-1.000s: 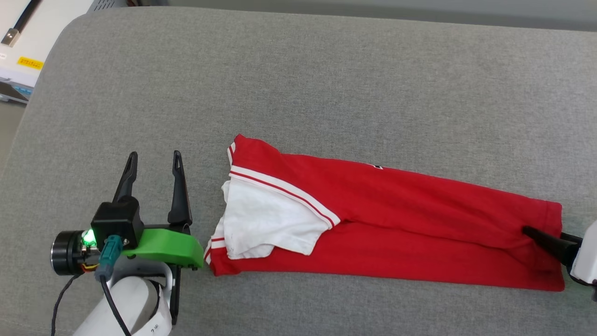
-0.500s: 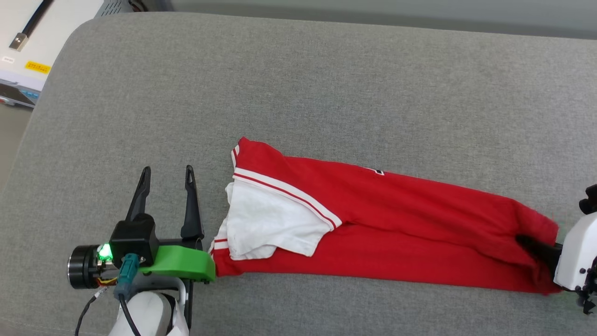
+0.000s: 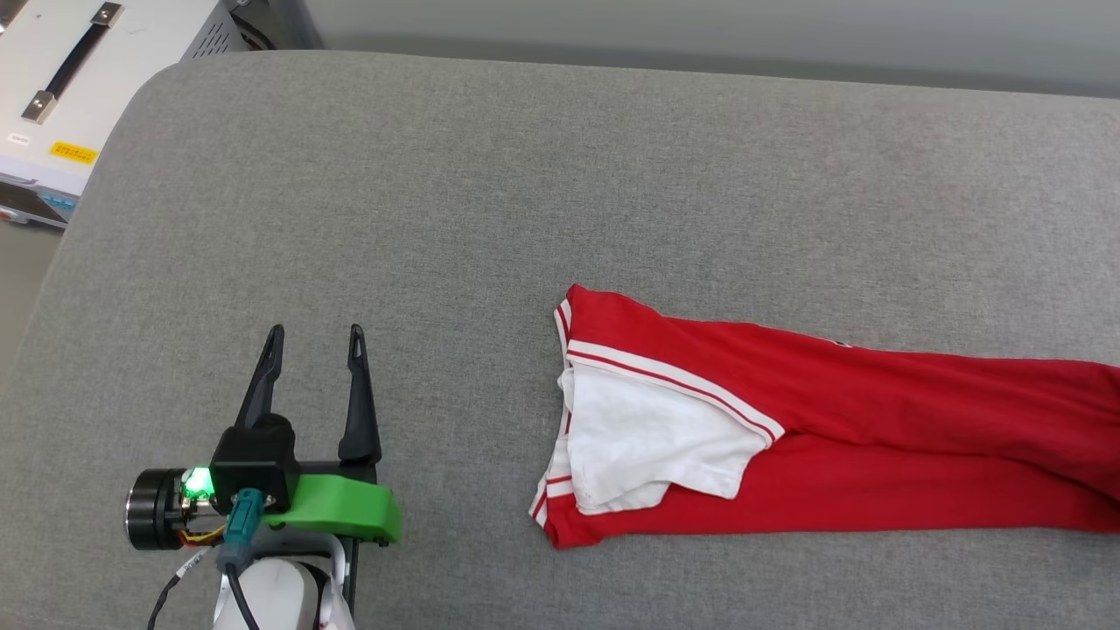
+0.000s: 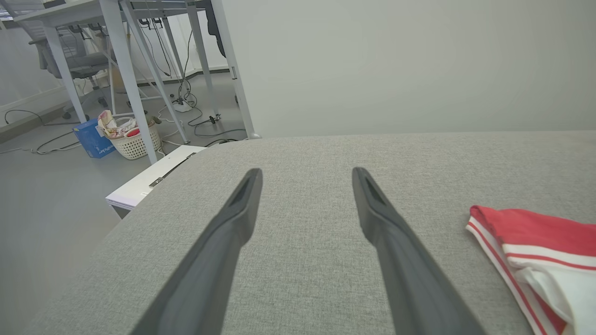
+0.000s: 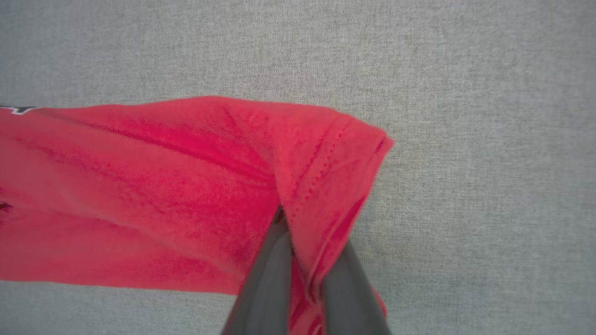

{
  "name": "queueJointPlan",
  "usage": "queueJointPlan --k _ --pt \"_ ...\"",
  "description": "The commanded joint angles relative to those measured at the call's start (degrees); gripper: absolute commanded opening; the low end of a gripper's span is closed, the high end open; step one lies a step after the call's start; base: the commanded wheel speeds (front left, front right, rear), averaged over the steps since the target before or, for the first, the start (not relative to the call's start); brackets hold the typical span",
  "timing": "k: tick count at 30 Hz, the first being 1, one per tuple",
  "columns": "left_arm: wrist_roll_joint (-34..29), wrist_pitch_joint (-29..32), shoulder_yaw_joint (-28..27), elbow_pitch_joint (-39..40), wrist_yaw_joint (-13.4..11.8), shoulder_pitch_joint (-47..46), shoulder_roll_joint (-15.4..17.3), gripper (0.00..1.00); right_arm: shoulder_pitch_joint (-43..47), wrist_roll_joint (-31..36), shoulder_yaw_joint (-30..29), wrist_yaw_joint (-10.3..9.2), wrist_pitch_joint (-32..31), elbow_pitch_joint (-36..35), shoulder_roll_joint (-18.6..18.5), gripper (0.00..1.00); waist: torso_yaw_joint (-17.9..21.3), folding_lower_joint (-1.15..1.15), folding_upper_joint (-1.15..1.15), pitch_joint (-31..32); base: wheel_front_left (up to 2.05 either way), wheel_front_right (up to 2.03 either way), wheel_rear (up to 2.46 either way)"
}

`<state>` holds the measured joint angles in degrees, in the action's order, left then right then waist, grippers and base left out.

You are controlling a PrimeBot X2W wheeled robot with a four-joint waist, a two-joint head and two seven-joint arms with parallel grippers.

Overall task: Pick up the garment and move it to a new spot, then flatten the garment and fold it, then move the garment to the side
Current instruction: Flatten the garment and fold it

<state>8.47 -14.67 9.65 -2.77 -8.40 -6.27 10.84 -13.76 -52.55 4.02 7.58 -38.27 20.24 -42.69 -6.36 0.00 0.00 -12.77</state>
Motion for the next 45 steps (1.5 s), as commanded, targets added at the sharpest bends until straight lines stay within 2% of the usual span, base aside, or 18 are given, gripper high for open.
queueJointPlan --k 1,5,10,16,21,28,35,41,45 --pt "-0.7 -0.3 -0.3 -0.2 0.5 1.1 -0.5 1.00 -0.8 0.1 0.0 -0.09 -0.7 0.1 0.0 0.00 -0.1 0.00 0.00 0.2 0.00 0.00 0.00" --pt "-1.5 -0.3 -1.2 -0.5 1.6 1.6 -1.3 1.00 -1.4 -1.6 0.3 -0.09 -1.9 -4.8 0.7 0.00 -0.1 0.00 0.00 0.7 0.00 0.00 0.00" --pt "-2.1 -0.3 -2.4 -0.4 2.8 2.2 -2.4 1.00 -0.9 -4.0 2.8 -0.09 -6.0 -16.1 1.6 0.00 0.1 0.00 0.00 1.0 0.00 0.00 0.00" --pt "-3.0 -0.3 -3.1 -0.5 4.1 1.8 -3.7 1.00 -1.9 -5.8 7.3 -0.09 -11.5 -26.2 6.3 0.00 -0.4 0.00 0.00 0.3 0.00 0.00 0.00" --pt "-3.7 -0.3 -3.0 -1.0 5.3 0.5 -4.7 1.00 -6.6 -5.3 11.8 -0.09 -13.7 -28.9 11.4 0.00 -1.8 0.00 0.00 -1.1 0.00 0.00 0.00" --pt "-4.3 -0.3 -3.5 -1.7 6.1 -0.8 -5.7 1.00 -13.1 -1.9 21.2 -0.09 -12.1 -25.6 16.4 0.00 -3.2 0.00 0.00 -3.0 0.00 0.00 0.00" --pt "-4.7 -0.3 -3.7 -1.8 6.6 -2.0 -6.6 1.00 -18.4 1.7 28.4 -0.09 -5.4 -17.4 20.2 0.00 -4.4 0.00 0.00 -5.0 0.00 0.00 0.00" --pt "-4.9 -0.3 -3.4 -2.2 6.8 -2.8 -7.2 1.00 -19.6 3.4 34.2 -0.09 -3.2 -8.8 20.4 0.00 -5.0 0.00 0.00 -6.1 0.00 0.00 0.00" --pt "-4.9 -0.3 -3.6 -2.6 6.8 -2.8 -7.4 1.00 -20.2 3.5 36.3 -0.09 1.1 -6.6 20.3 0.00 -4.9 0.00 0.00 -5.6 0.00 0.00 0.00"
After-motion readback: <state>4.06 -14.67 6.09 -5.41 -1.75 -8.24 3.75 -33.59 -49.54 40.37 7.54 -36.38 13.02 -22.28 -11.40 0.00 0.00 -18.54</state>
